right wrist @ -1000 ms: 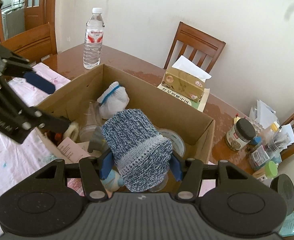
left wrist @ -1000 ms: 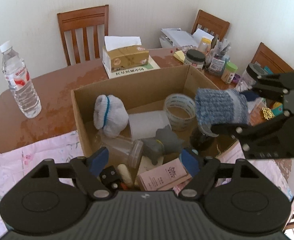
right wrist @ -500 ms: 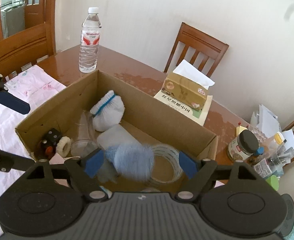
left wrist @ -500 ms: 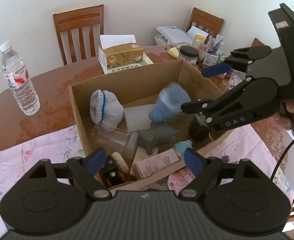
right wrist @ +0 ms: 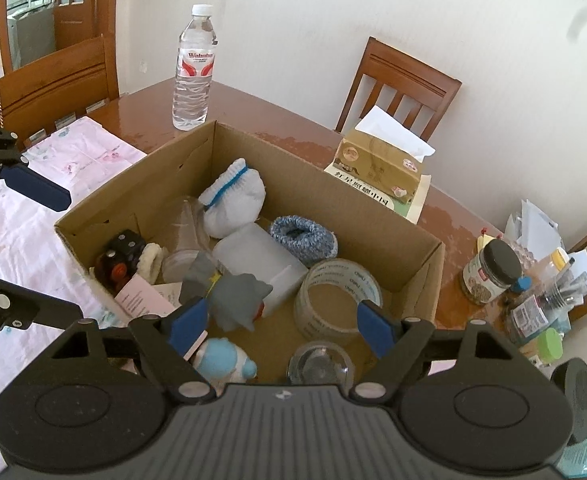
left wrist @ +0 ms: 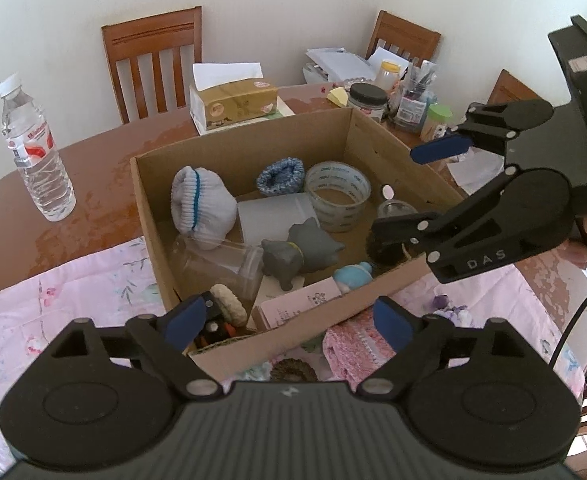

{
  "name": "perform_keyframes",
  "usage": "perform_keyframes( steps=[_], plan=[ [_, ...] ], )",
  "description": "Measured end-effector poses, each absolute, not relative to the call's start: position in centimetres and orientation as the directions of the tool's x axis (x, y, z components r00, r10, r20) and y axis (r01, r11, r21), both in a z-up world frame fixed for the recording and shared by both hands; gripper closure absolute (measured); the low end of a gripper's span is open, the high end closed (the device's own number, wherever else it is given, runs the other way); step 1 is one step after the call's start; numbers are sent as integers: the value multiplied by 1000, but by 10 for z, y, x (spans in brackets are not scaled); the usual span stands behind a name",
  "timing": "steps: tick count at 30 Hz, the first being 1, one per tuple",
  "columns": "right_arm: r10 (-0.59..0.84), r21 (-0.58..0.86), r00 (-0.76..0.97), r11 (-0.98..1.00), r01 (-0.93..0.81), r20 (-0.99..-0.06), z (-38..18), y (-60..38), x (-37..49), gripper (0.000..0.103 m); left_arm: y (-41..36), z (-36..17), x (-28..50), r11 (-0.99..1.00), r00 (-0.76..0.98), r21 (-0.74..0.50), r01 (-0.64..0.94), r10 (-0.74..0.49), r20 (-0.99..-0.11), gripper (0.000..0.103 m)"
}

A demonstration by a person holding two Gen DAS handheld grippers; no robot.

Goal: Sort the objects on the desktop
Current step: 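Carry the blue sock and cream ring over the box and open both tools, then move the right tool to the pink knitted sock and grasp it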

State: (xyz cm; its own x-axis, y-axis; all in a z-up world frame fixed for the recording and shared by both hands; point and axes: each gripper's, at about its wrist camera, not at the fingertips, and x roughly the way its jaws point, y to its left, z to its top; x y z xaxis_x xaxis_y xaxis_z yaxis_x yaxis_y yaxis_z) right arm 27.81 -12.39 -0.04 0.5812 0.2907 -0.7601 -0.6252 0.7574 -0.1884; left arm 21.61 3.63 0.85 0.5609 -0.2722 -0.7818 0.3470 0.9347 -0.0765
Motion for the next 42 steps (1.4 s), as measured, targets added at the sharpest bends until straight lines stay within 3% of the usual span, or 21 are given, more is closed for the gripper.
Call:
perform_keyframes(
  steps=[26,42],
  plan=[
    [315,-129,587,796,-591,-746,3,-149,201,17,18,-3,158,913,541,-55,404,-287,-791,11],
    [324,-54,529,814,-579,-784,-31,-143,183,15,33,-31,143,932,521,-30,362,-229,-822,11]
  ],
)
